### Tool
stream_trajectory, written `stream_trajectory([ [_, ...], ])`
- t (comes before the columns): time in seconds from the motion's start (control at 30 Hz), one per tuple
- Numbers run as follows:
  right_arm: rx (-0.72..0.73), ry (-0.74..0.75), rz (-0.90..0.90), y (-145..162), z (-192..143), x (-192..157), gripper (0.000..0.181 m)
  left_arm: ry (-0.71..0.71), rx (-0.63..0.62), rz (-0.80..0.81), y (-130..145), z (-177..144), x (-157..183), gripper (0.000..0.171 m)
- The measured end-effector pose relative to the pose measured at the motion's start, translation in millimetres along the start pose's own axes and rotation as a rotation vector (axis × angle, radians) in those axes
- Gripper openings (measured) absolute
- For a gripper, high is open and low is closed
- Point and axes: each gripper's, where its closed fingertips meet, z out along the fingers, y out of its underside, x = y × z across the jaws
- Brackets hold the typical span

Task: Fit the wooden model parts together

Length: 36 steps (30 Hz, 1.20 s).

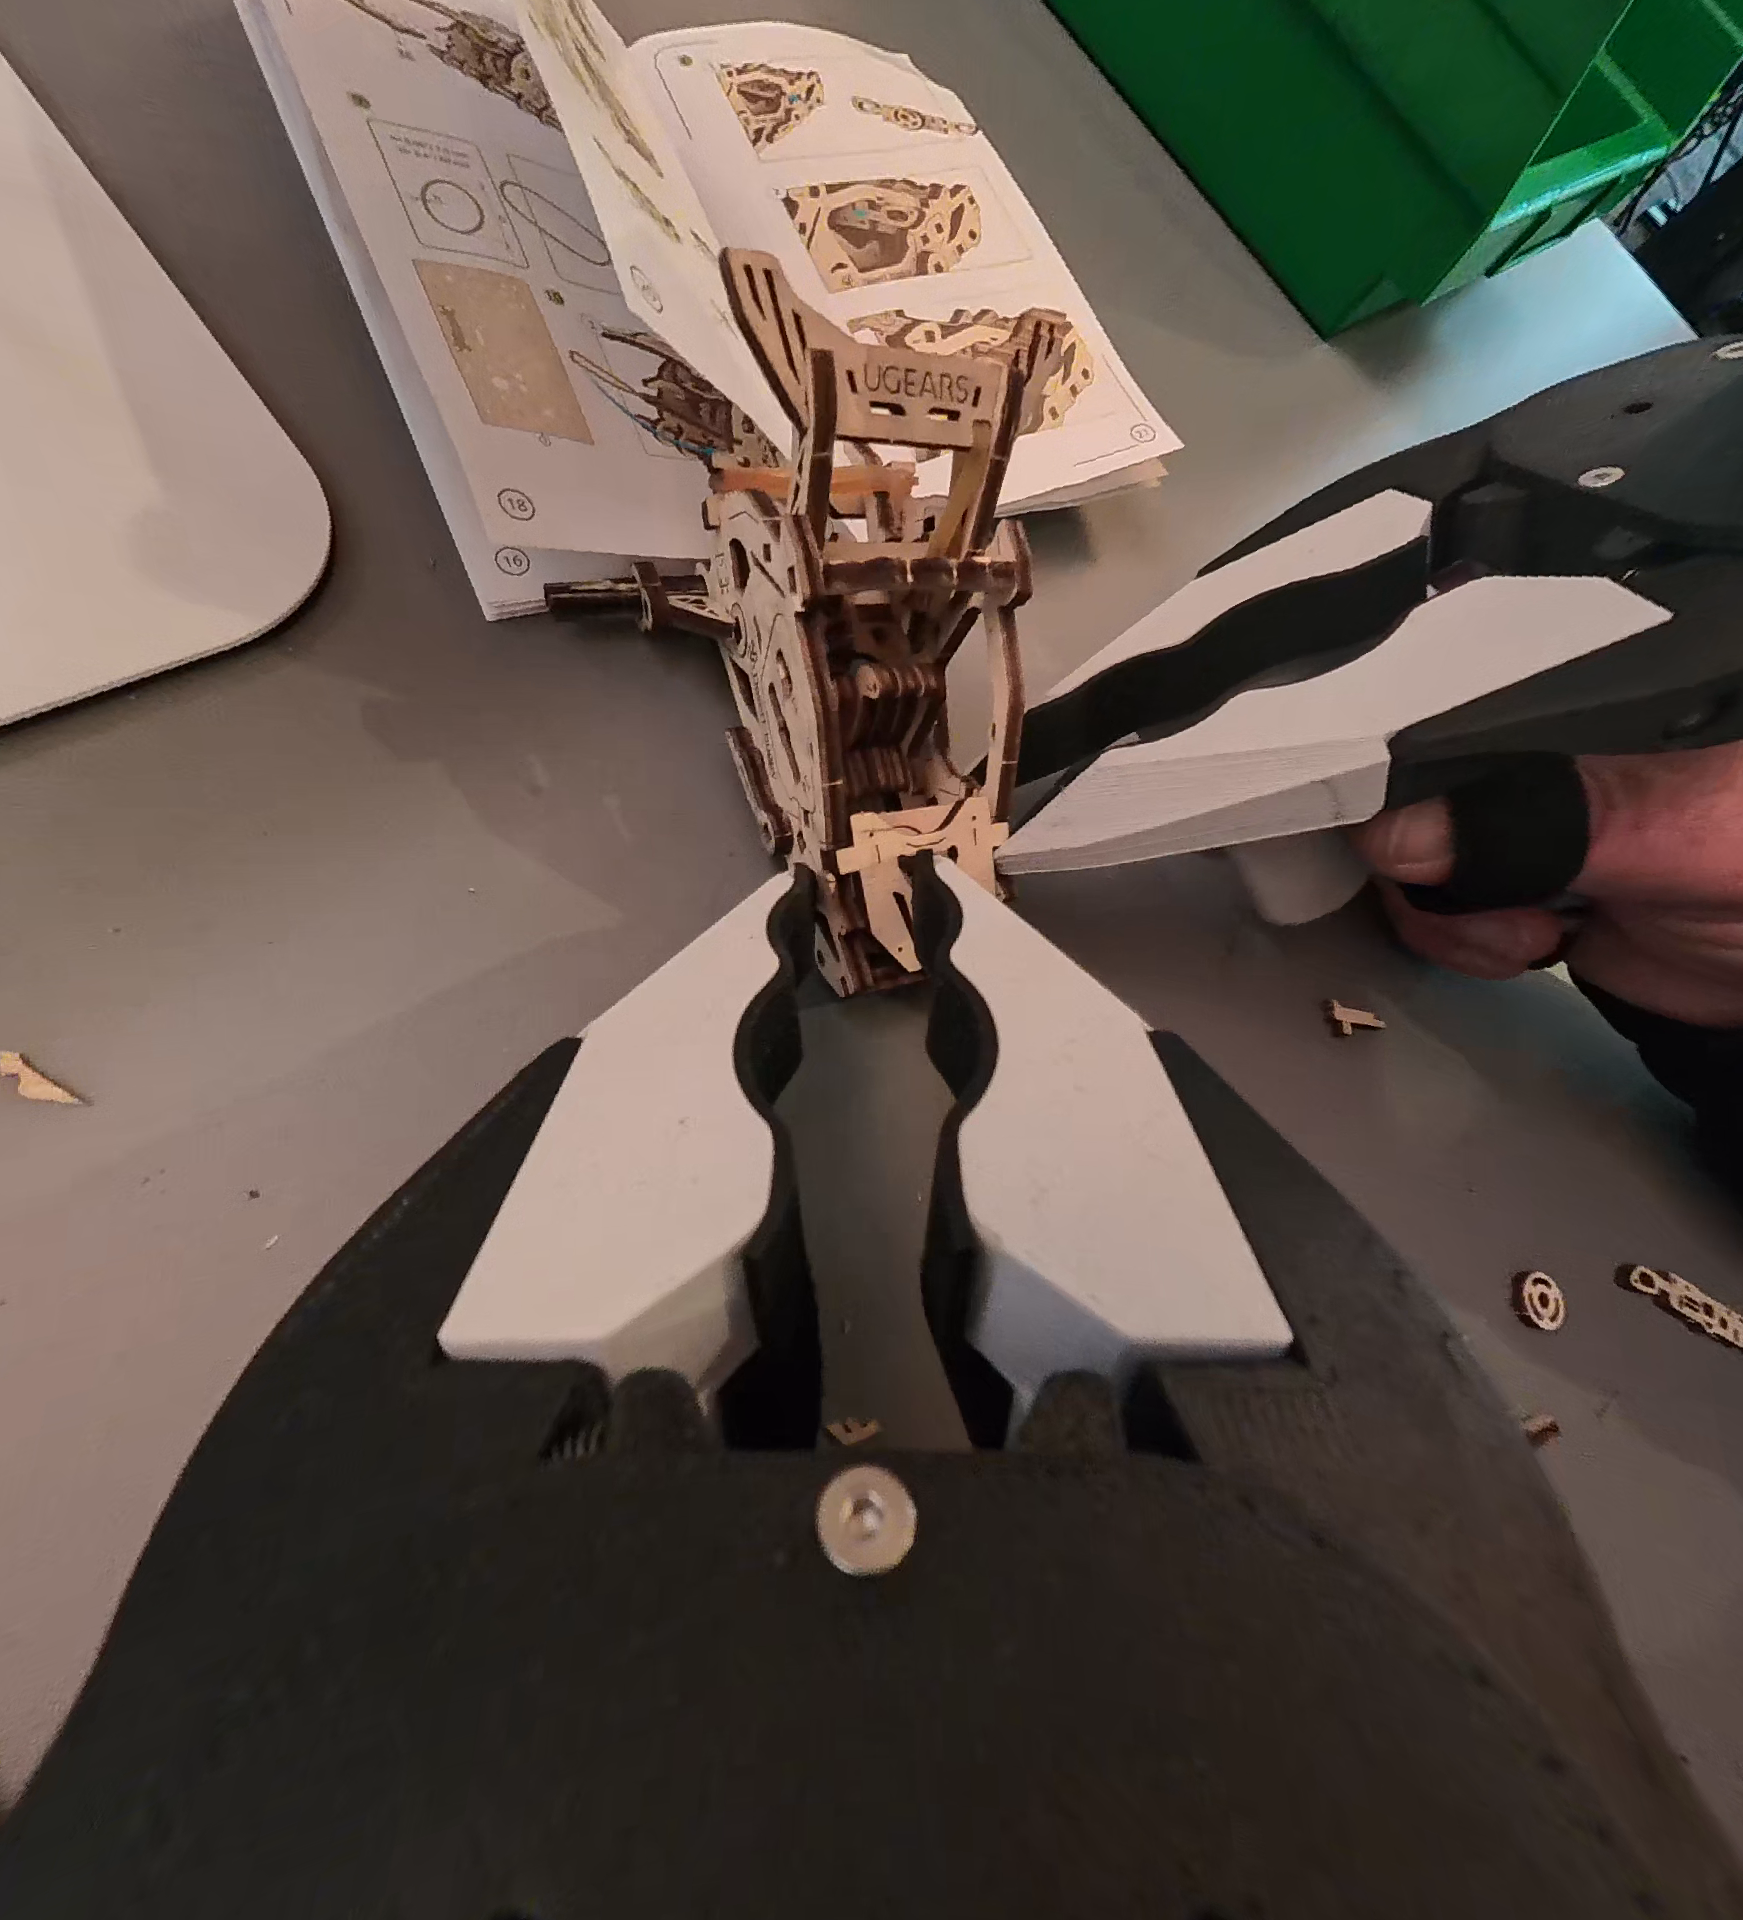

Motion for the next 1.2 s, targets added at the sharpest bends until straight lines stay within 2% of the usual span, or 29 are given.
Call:
stream_trajectory([
  [0.27,-0.005,-0.008,-0.009,0,0,0,0.019,0.067,-0.011,-0.067,0,0,0,0.018],
  [0.53,-0.009,0.014,-0.028,-1,0,2,0.018,-0.008,-0.004,0.011,-2,2,-1,0.016],
  [0.6,-0.007,-0.001,-0.024,-1,0,2,0.018,0.028,-0.008,-0.024,-2,1,-1,0.017],
  [0.7,-0.006,-0.027,-0.003,-1,-1,2,0.019,0.174,-0.025,-0.137,-2,-5,2,0.019],
  [0.8,-0.005,-0.030,0.001,-1,0,2,0.019,0.255,0.020,-0.212,-9,-14,-2,0.007],
  [1.2,-0.007,-0.026,0.014,-3,1,4,0.017,0.311,-0.030,-0.246,-10,-5,-5,0.005],
])
